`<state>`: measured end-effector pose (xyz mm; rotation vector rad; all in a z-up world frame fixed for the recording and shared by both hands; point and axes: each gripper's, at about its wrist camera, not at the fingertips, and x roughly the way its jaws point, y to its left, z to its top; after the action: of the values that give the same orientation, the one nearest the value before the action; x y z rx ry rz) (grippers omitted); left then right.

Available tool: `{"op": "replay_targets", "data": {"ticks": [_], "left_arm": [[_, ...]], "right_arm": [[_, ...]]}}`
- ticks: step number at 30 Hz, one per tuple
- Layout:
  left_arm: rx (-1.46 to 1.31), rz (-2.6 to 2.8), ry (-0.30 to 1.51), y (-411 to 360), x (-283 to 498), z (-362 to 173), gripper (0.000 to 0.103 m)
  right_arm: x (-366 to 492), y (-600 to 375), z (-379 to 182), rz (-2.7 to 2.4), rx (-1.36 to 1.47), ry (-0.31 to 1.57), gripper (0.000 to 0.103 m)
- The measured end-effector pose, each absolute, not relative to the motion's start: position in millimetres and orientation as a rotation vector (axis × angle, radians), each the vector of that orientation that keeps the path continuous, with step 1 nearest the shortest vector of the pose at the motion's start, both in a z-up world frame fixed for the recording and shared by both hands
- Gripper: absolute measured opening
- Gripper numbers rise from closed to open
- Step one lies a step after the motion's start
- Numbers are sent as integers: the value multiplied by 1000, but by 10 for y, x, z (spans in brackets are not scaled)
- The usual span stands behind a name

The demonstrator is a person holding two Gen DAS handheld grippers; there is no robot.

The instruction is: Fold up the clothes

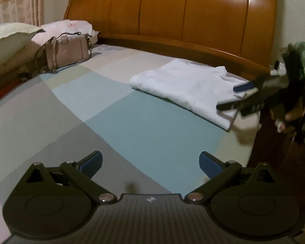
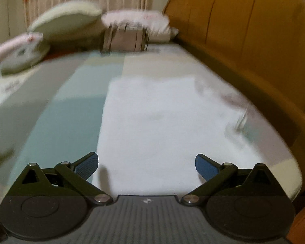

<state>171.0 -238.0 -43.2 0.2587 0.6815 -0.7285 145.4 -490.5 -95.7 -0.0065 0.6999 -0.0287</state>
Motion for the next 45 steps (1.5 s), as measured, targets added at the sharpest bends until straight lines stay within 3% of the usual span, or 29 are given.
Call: {"op": "replay_targets", "data": {"ticks": [2, 10, 15, 22, 27, 34, 45], "left_arm": [[259, -727, 690, -2360, 1686, -442, 101], [258, -723, 692, -2365, 1702, -468, 101], [257, -710, 704, -2329, 1756, -517, 101], [236, -723, 716, -2342, 1826, -562, 101], [240, -727, 725, -2346, 1811, -574, 101], [219, -726, 752, -2337, 1826, -555, 101], [217, -712, 747, -2408, 1710, -391, 101]], "right_arm": [[1411, -4960, -1040, -36, 0, 727, 103], [1686, -5494, -728, -89, 198, 551, 103], [1869, -5884, -931, -198, 298, 600, 98], [1757, -5742, -694, -136, 291, 487, 103], [2156, -5810, -873, -174, 256, 606, 100], [1765, -5652, -637, -160, 245, 541, 103], [1436, -5019, -690, -175, 306, 806, 103]]}}
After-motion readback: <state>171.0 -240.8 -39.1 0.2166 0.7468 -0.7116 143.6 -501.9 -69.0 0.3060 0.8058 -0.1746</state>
